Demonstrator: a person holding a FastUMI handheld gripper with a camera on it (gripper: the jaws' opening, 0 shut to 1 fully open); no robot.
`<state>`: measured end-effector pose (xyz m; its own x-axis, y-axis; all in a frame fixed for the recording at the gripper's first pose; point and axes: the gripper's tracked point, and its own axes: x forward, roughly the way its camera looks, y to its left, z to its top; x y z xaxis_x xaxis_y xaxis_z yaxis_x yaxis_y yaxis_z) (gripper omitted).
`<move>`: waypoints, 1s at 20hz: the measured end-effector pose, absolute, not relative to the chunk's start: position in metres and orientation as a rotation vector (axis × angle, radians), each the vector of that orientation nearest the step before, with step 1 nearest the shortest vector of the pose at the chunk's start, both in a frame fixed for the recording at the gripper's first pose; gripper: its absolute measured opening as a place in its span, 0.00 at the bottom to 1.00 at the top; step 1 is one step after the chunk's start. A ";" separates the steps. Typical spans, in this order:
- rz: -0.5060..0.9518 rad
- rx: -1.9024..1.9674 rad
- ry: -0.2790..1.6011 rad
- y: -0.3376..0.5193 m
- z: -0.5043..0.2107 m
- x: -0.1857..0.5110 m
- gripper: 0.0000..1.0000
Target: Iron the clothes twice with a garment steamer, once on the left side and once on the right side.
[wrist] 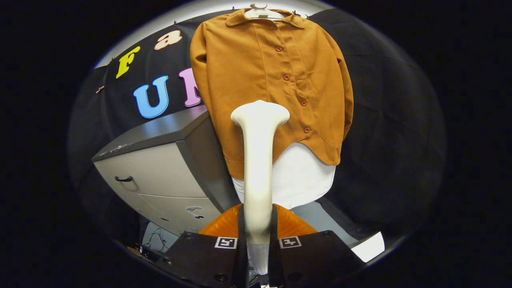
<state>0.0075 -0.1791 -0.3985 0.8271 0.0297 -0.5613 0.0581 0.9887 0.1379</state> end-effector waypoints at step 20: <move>-0.023 0.084 -0.040 -0.224 -0.082 0.067 0.22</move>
